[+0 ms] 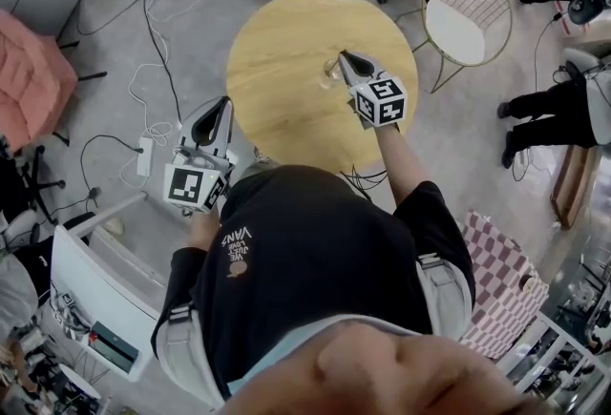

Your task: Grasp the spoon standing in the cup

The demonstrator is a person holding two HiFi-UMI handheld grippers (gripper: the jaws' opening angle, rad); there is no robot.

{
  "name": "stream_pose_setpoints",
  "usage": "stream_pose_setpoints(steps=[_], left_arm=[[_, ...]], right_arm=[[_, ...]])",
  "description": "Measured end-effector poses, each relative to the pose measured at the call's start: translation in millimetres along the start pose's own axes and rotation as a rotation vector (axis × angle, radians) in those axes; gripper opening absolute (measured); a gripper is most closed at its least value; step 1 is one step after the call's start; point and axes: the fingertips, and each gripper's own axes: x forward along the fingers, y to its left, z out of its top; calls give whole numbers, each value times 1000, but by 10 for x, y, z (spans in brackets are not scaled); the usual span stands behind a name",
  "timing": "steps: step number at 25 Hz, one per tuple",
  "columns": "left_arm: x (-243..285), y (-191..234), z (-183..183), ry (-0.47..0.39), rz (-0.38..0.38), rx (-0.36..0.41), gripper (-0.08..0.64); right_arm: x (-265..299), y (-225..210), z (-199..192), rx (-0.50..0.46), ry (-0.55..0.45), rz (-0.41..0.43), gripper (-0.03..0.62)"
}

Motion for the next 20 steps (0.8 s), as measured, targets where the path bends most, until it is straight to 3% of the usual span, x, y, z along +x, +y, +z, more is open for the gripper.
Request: stream_pose_setpoints(steps=[20], left_arm=[[92,-37,74,-17,-91,21,12]], right_arm=[[-387,40,386,12,-106,-66,2]])
